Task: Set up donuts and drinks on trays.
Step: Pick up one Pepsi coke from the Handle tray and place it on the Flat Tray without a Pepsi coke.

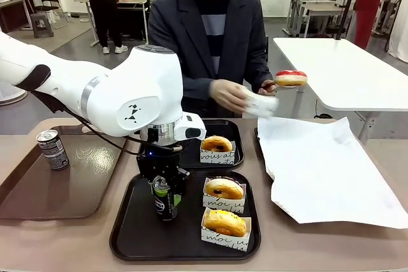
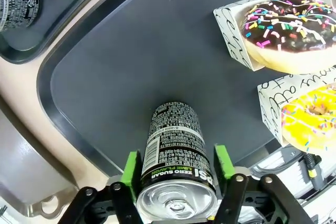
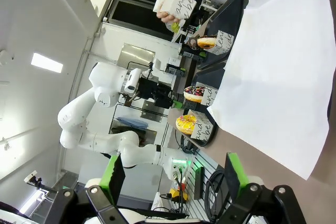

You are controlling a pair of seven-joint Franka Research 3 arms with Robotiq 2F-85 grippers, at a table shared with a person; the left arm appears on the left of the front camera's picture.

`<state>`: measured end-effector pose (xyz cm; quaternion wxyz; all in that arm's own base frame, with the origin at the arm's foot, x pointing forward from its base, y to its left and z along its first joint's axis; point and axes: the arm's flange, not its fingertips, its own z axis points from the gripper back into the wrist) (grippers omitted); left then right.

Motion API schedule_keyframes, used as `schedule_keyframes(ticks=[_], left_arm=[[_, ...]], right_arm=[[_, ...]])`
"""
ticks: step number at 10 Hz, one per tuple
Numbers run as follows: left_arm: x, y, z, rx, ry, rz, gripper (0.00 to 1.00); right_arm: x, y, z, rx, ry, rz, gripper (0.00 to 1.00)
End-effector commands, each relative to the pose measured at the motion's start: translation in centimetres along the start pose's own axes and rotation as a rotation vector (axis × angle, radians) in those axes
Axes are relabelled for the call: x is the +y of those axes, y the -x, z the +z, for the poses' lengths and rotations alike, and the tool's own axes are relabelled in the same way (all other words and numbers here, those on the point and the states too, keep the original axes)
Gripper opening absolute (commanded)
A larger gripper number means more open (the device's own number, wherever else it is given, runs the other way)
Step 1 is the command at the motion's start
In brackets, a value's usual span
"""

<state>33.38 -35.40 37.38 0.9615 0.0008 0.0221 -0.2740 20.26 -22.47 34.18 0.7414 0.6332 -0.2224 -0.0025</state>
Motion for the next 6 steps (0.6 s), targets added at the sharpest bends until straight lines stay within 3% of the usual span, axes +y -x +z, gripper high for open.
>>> schedule_keyframes(ticks=[1, 4, 6], left_arm=[[-0.1, -0.3, 0.1, -0.004, -0.023, 0.02, 1.0], [-0.1, 1.6, 1.5, -0.053, -0.014, 0.019, 0.99], [-0.9, 5.0, 3.3, -0.119, -0.024, 0.012, 1.0]], right_arm=[[0.1, 0.2, 0.0, -0.003, -0.01, 0.014, 1.0], [0.1, 0.2, 0.0, -0.003, -0.01, 0.014, 1.0], [0.1, 0.2, 0.0, -0.003, -0.01, 0.014, 1.0]])
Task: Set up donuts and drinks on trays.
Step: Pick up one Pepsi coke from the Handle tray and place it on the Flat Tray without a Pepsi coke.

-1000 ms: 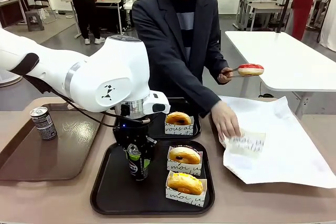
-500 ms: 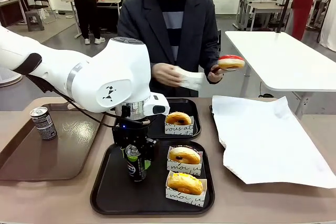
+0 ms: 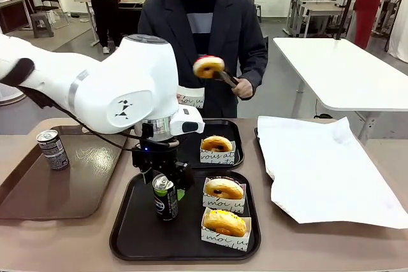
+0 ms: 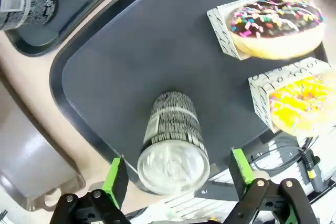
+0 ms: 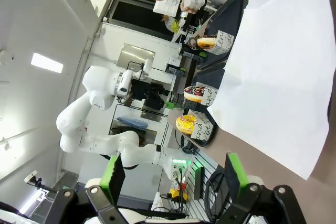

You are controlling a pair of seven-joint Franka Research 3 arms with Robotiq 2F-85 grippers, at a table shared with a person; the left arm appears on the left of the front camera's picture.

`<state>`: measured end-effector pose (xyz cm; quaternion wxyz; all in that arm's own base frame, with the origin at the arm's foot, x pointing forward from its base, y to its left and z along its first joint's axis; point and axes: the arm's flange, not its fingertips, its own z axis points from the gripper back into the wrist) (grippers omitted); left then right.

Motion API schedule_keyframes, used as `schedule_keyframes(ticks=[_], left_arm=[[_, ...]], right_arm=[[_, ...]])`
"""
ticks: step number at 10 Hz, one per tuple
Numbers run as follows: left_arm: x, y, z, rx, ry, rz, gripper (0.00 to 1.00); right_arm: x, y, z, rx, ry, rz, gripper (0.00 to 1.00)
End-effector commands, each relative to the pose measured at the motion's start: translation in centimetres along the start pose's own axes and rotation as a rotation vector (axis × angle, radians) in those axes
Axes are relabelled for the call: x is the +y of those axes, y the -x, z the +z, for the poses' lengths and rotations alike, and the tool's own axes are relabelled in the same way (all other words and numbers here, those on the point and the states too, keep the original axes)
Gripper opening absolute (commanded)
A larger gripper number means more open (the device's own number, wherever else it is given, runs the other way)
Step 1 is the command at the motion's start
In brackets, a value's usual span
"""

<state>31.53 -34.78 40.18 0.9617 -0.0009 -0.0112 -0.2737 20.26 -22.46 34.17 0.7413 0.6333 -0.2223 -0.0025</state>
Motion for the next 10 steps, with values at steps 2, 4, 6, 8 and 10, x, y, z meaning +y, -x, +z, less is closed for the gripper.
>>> schedule_keyframes(ticks=[2, 4, 6, 8, 10], left_arm=[[-1.0, 6.4, 1.8, -0.098, -0.033, 0.01, 1.0], [-0.2, 9.3, 2.4, -0.125, -0.042, 0.021, 1.0], [1.5, 11.1, 2.8, -0.169, 0.002, 0.051, 1.0], [2.8, 11.9, 3.0, -0.2, 0.044, 0.097, 1.0], [1.6, 9.8, 4.7, -0.171, -0.005, 0.075, 1.0]], right_arm=[[0.1, 0.2, 0.0, -0.003, -0.01, 0.015, 1.0], [0.1, 0.2, 0.0, -0.003, -0.01, 0.015, 1.0], [0.1, 0.2, 0.0, -0.003, -0.01, 0.015, 1.0], [0.1, 0.2, 0.0, -0.003, -0.01, 0.015, 1.0], [0.1, 0.2, 0.0, -0.003, -0.01, 0.015, 1.0]])
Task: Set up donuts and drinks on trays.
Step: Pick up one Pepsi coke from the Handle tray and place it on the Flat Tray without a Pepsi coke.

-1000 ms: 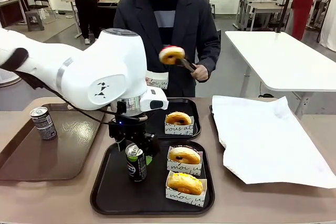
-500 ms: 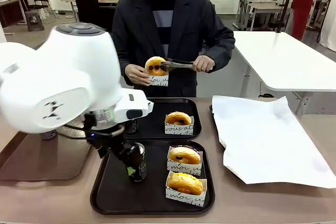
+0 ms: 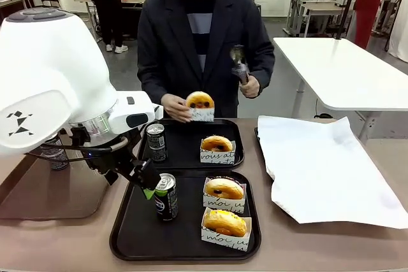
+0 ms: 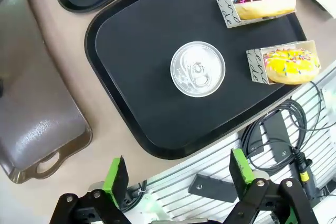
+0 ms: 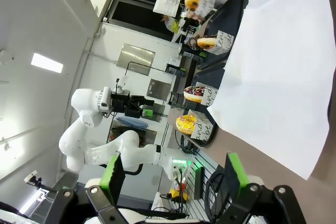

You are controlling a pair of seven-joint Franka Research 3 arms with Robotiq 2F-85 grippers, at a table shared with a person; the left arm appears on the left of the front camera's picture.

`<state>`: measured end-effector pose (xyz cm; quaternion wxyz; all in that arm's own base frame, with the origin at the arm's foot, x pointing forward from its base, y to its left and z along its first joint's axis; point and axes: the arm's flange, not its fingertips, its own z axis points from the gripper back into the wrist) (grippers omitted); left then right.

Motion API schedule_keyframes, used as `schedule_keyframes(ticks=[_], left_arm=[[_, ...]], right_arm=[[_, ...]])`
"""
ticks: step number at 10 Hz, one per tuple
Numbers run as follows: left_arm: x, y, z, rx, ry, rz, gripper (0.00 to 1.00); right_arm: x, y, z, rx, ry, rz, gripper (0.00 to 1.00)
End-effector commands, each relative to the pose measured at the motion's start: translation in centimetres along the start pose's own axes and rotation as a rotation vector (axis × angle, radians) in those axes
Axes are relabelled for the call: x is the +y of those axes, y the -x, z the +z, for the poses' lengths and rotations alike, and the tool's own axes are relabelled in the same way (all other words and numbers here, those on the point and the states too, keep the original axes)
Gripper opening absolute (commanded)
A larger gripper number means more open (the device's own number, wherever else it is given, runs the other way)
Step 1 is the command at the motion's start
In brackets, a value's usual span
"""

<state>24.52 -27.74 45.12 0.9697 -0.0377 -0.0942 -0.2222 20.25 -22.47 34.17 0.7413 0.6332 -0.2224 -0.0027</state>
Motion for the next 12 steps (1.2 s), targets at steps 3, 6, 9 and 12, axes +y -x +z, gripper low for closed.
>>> schedule_keyframes(ticks=[3, 6, 9, 12], left_arm=[[-0.7, 0.4, -0.4, 0.008, -0.027, -0.032, 1.0], [5.0, 0.6, 2.3, -0.047, 0.306, 0.092, 1.0], [15.9, 4.5, 1.2, -0.061, 0.621, 0.212, 1.0], [26.5, 9.0, -1.7, -0.121, 0.873, 0.327, 1.0]], right_arm=[[0.1, 0.2, 0.0, -0.002, -0.01, 0.014, 1.0], [0.1, 0.2, 0.0, -0.002, -0.01, 0.014, 1.0], [0.1, 0.2, 0.0, -0.002, -0.01, 0.014, 1.0], [0.1, 0.2, 0.0, -0.002, -0.01, 0.014, 1.0]])
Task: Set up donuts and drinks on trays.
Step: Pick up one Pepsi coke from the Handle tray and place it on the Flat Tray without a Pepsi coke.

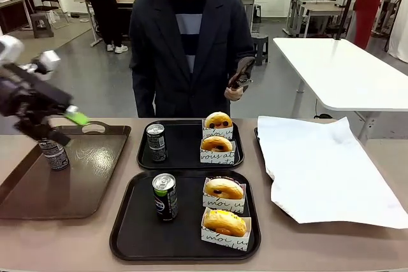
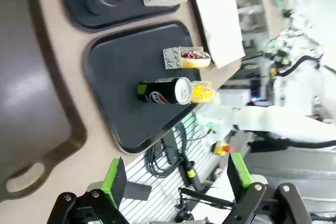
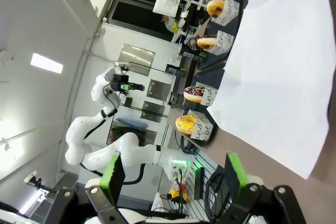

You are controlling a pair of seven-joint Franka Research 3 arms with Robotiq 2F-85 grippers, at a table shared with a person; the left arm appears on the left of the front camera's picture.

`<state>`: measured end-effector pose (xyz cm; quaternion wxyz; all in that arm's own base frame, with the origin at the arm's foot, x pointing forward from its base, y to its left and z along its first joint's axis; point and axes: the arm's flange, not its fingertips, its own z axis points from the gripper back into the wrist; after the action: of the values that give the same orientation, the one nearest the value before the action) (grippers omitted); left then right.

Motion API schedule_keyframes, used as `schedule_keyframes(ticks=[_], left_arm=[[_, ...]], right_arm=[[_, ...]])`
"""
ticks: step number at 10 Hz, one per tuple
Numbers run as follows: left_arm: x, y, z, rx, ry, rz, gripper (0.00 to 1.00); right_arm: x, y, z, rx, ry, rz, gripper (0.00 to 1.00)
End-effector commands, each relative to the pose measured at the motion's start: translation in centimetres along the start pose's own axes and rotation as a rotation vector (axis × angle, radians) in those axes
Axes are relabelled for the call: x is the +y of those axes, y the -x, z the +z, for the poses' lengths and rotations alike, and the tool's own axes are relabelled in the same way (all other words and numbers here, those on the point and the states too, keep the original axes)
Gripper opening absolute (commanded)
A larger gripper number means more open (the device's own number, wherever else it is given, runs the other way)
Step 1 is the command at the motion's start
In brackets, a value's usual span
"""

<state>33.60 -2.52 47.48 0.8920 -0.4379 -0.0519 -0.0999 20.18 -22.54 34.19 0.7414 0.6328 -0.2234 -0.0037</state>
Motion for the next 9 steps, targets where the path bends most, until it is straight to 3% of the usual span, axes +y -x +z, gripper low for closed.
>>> schedule_keyframes(ticks=[1, 5, 7, 9], left_arm=[[8.4, 8.2, -1.6, -0.039, 0.142, 0.075, 1.0], [18.6, 12.5, 1.0, -0.161, 0.4, 0.081, 1.0], [20.8, 15.5, 1.1, -0.23, 0.465, 0.071, 1.0], [20.5, 16.1, 1.9, -0.259, 0.469, 0.059, 1.0]], right_arm=[[0.1, 0.1, -0.1, 0.0, -0.011, 0.015, 1.0], [0.1, 0.1, -0.1, 0.0, -0.011, 0.015, 1.0], [0.1, 0.1, -0.1, 0.0, -0.011, 0.015, 1.0], [0.1, 0.1, -0.1, 0.0, -0.011, 0.015, 1.0]])
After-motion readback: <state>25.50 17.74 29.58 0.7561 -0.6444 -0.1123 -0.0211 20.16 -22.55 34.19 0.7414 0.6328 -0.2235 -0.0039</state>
